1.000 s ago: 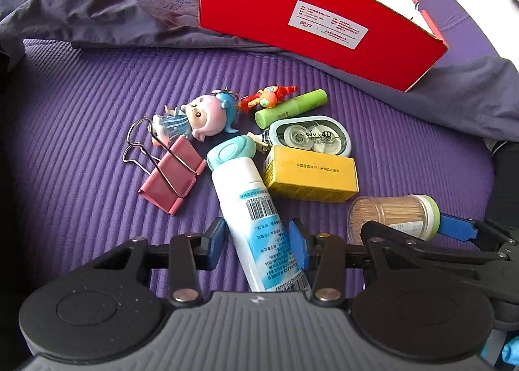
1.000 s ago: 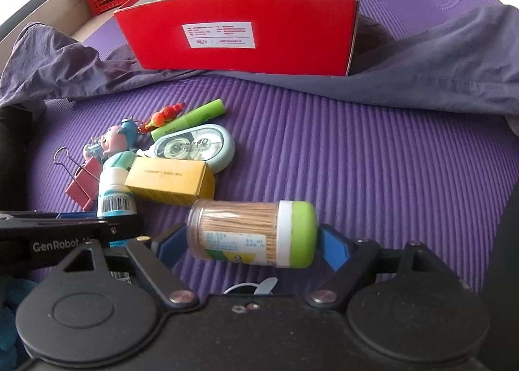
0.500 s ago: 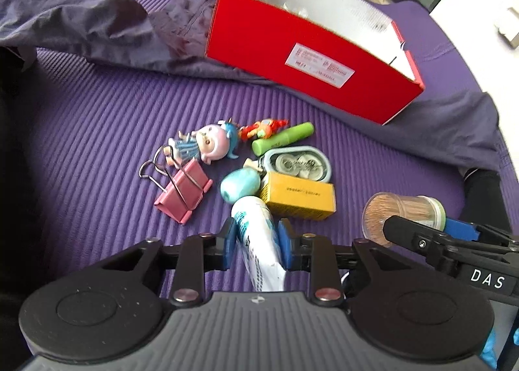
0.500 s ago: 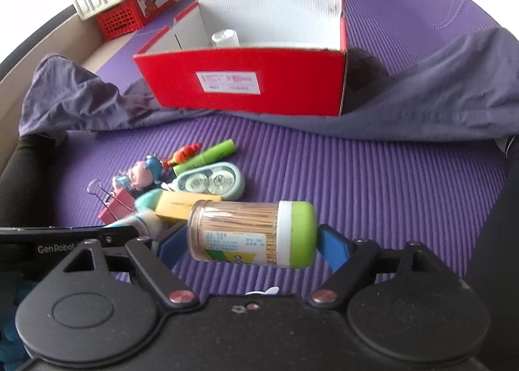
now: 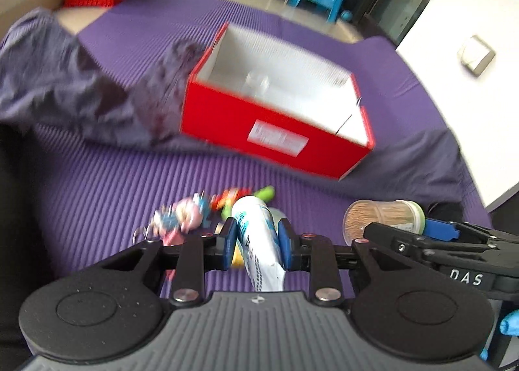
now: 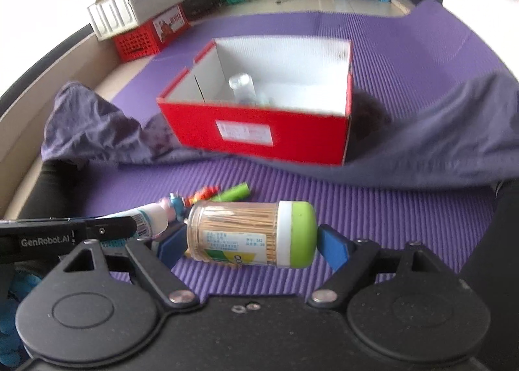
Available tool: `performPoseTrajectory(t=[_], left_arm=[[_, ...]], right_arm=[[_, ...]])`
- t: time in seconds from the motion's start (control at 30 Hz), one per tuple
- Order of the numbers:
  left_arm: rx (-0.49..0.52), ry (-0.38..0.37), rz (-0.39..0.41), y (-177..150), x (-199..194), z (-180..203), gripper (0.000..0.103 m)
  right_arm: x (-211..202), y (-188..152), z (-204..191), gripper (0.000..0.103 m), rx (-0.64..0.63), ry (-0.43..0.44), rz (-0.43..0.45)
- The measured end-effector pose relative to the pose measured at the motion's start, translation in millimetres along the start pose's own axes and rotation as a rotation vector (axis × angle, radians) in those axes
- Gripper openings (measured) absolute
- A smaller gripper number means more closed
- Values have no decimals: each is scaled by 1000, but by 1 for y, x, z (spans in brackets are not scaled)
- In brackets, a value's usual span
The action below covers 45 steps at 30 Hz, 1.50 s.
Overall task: Organize rigid objects
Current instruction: 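Lower the tube and toothpick jar into the red box and open both tools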
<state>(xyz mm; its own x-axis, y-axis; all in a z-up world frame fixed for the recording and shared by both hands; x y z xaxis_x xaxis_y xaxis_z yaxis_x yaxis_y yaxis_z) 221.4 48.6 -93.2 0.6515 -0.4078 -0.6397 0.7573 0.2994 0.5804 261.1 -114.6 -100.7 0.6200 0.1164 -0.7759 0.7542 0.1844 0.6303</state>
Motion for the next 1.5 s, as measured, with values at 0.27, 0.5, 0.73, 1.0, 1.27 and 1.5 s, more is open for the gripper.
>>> performPoseTrajectory(t=[0.27, 0.5, 0.73, 1.0, 1.27, 1.5], left_arm=[[67, 1, 93, 71, -6, 15, 27], [103, 35, 112, 121, 19, 16, 27], [131, 74, 97, 162, 59, 3, 27], [176, 119, 69, 194, 121, -20, 27], [196, 170, 6, 203, 177, -47, 27], [218, 208, -47, 205, 210, -62, 27]], right_arm=[[-7, 61, 8, 85, -46, -43, 110], [13, 102, 12, 85, -31, -54, 136], [54, 126, 14, 85, -64, -103, 122], [119, 143, 12, 85, -103, -139, 64], [171, 149, 2, 85, -127, -134, 19], [201, 144, -14, 85, -189, -119, -36]])
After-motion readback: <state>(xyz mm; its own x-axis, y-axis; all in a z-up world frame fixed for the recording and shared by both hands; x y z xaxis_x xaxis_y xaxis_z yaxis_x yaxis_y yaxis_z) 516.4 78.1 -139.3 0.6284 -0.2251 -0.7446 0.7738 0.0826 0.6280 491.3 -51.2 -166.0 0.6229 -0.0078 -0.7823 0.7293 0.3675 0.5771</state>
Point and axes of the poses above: each gripper's, at about its wrist camera, not at the fingertips, and x roughly the way its jaws point, z to its right, y to its top, the point moved 9 cm from there along x, roughly the way its jaws point, and after that the axes turned 15 degrees about -y, right-handed, at the moved point
